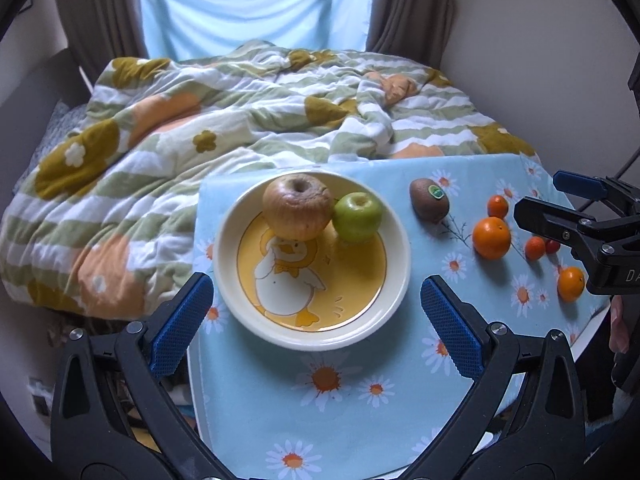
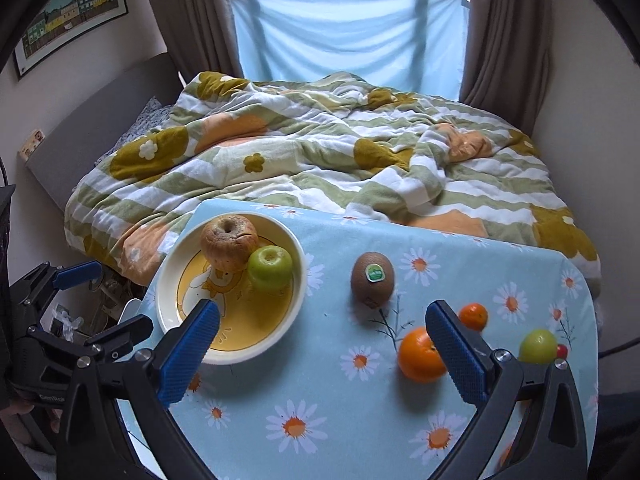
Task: Organize fruits
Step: 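Grasp the large orange with the left tool while the right tool grasps another orange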
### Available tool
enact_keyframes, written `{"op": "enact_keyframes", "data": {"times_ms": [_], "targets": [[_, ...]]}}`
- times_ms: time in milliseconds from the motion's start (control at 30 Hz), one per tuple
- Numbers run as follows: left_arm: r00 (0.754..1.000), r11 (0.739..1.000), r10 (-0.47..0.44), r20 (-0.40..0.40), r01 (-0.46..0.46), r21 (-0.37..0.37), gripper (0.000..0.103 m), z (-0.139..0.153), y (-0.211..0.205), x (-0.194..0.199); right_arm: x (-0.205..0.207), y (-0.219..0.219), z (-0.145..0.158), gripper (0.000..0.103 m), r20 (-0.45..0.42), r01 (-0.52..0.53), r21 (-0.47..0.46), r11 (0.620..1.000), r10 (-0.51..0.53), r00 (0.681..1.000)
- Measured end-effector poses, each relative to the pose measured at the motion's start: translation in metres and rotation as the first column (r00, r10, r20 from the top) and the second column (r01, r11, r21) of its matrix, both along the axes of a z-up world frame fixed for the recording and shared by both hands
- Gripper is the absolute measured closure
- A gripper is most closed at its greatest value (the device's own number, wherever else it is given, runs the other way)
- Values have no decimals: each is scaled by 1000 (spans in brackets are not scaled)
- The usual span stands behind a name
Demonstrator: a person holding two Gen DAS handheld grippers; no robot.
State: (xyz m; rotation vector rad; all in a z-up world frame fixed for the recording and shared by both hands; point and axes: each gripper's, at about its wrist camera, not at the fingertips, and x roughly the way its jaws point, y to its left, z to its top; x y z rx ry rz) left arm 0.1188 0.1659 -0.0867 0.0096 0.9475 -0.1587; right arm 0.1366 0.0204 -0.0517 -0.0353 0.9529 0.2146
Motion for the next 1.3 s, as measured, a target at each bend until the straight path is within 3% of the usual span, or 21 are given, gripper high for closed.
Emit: {"op": "enact_keyframes", "data": {"times_ms": [267,567,933,1300], "targets": [[996,997,-81,24,81,-3,0,10,-55,1,-30,-67,12,0,11,126,-7,992,-126,992],[995,995,-99,12,99,1,0,-1,-139,0,-59,-143,-1,0,-23,166,-16,986,-166,986],[996,996,-87,-8,87,15,0,-41,-218,8,-81,-210,-42,0,-90,175,-19,984,-176,980],[997,998,-49,-55,51,39,1,-91,-242,36,-95,-231,-91,0,-146,156,-8,988,-156,977]]}}
